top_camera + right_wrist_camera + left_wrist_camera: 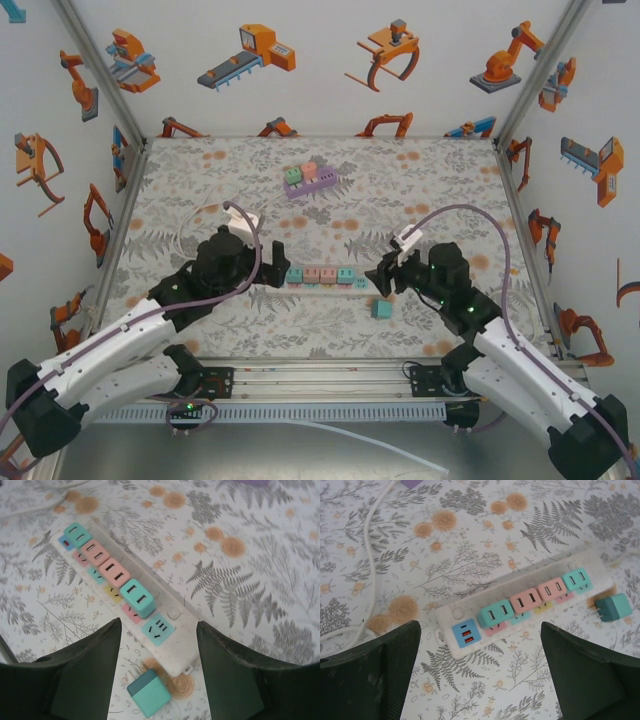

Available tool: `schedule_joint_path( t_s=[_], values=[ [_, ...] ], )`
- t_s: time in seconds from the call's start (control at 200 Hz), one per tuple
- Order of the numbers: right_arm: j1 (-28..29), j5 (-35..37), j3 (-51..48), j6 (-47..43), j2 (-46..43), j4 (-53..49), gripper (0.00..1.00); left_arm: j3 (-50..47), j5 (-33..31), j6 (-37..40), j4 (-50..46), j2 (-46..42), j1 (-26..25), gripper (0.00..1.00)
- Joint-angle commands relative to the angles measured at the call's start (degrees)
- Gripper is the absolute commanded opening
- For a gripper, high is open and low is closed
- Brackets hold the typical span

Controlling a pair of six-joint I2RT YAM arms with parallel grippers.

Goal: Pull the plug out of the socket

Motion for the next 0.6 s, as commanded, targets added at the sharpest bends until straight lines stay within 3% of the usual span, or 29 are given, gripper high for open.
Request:
schedule_joint_path(
  t_s=[0.0,0.185,0.591],
  values=[
    [0.5,-12.0,1.1,-15.5,2.3,4.8,0.58,-1.6,1.0,-4.1,0.1,-0.3,3.1,0.97],
    [0.6,-18.8,2.5,-25.3,6.6,1.5,0.62,-4.0,6.9,-7.6,1.5,1.5,8.8,0.97],
    [1.1,-18.2,11.0,-34.0,23.6,-4.8,0.63,-4.1,13.6,-10.5,1.4,12.5,15.4,0.97]
  ],
)
